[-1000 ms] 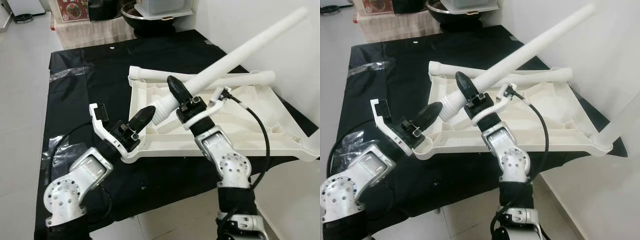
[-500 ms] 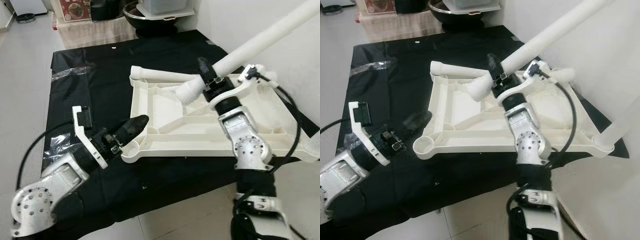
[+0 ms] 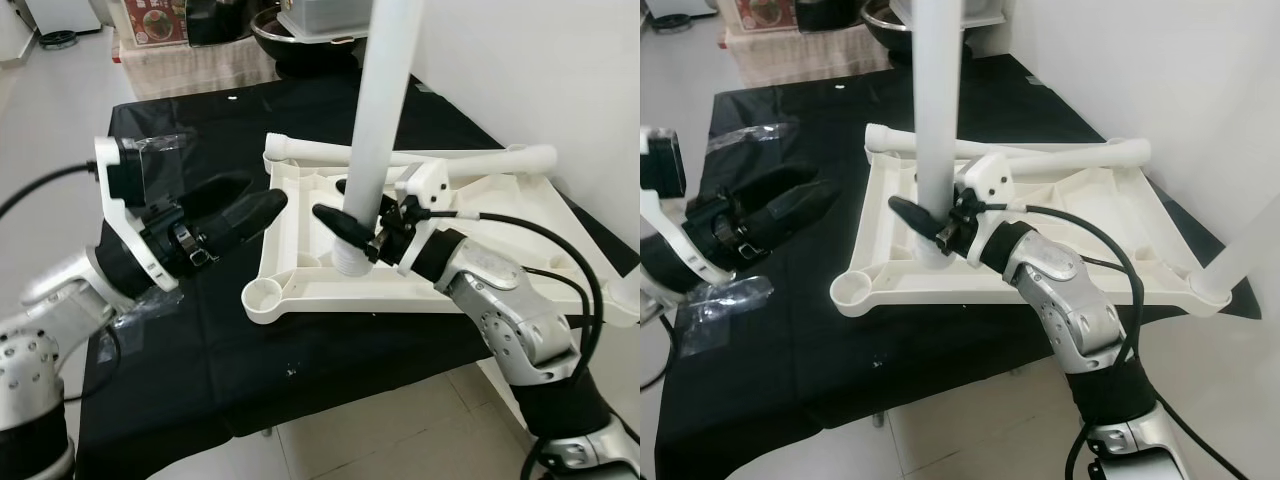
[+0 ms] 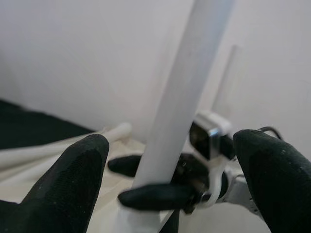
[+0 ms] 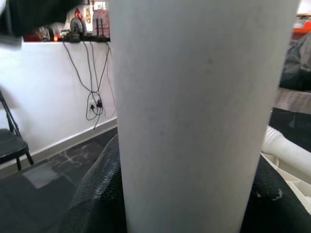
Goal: Building children table
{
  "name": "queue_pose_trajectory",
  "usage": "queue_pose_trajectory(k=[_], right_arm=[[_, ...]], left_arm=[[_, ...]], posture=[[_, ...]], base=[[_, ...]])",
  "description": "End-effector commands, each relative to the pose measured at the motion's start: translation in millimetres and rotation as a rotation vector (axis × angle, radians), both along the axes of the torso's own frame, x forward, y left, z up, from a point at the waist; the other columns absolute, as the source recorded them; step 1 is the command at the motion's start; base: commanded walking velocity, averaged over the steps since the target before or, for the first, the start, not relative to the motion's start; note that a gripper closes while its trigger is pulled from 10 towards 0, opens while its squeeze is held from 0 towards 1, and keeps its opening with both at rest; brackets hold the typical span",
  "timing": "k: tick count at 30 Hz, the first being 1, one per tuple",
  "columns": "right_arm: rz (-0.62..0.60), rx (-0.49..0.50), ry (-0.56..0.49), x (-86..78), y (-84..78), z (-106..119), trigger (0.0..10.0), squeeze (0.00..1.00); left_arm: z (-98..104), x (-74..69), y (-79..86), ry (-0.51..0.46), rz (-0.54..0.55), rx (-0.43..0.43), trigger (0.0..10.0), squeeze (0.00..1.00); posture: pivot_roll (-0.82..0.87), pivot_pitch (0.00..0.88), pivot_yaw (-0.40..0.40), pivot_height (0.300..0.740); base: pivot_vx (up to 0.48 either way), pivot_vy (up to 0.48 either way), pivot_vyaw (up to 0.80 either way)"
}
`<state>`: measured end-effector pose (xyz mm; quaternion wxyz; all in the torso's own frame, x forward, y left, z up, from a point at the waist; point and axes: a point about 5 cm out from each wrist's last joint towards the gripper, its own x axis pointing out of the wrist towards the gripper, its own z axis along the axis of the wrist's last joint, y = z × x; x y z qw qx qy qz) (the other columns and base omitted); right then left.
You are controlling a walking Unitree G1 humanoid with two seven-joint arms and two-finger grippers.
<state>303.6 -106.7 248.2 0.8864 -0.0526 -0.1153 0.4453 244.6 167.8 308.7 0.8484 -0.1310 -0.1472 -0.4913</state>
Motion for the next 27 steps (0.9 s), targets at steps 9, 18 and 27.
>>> queue_pose_trajectory(k=[9,18,27], right_arm=[[0.108,-0.102,-0.024,-16.9,22.5,-7.1,10.0,0.0],[0.193,-0.118,-0.017,-26.8,45.5,-13.1,10.0,0.0],[0.166,-0.114,-0.025,-24.5,51.7,-13.5,10.0,0.0]], left_arm=[[17.4,13.5,-16.1,-0.122,-0.081,0.117,10.0,0.0],[34.3,32.5,-34.2,-0.17,-0.079,0.107,10.0,0.0],[36.2,47.5,-44.6,-0.158,-0.094,0.119,0.0,0.0]], posture=[[-0.05,0.069,-0.02,0.74],[-0.05,0.065,-0.018,0.74],[-0.05,0.064,-0.008,0.74]], base=[[0.0,0.0,0.0],[0.0,0.0,0.0],[0.0,0.0,0.0]])
